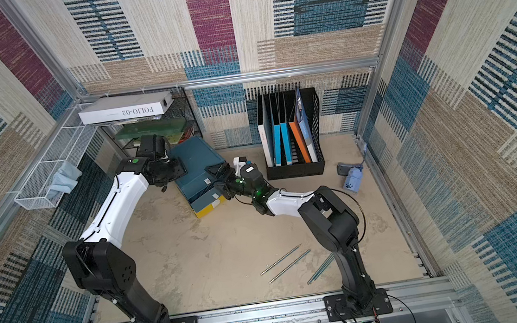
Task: Please place the pencils in the drawer according to their color
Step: Close the drawer in the storage box.
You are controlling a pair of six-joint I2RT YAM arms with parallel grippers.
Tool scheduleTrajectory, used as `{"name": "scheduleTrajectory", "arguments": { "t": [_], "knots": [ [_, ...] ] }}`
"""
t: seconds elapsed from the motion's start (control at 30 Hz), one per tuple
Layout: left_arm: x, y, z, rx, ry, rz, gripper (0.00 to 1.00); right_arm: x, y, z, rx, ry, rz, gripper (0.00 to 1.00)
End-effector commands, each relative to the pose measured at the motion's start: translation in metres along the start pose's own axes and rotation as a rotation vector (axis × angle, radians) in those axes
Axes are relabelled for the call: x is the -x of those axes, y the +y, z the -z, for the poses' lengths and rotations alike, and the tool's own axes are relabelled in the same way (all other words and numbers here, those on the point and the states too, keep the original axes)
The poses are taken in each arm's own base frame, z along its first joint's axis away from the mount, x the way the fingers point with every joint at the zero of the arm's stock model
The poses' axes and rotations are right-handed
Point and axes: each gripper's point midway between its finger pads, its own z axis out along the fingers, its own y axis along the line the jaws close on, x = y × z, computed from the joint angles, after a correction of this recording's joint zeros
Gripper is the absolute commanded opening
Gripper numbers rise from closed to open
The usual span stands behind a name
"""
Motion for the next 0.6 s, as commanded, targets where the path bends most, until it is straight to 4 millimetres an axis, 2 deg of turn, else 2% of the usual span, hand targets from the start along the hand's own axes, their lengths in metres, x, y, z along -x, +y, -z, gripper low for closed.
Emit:
{"name": "scheduleTrajectory", "arguments": {
  "t": [0.0, 0.13, 0.4, 0.57],
  "knots": [
    [-0.06, 0.014, -0.009, 0.036, 0.245, -0.02, 0.65, 0.006, 0.017, -0.004, 0.096, -0.049, 0.014, 0.99],
    [-0.063, 0.014, -0.008, 0.025, 0.245, -0.012, 0.65, 0.002, 0.014, -0.002, 0.122, -0.05, 0.006, 0.99],
    [-0.058, 0.01, -0.004, 0.008, 0.232, -0.026, 0.64, -0.014, 0.05, 0.034, 0.142, -0.016, 0.15, 0.99],
    [-0.057, 0.009, -0.005, 0.006, 0.229, -0.035, 0.64, -0.011, 0.027, 0.063, 0.065, -0.067, 0.114, 0.99]
  ]
}}
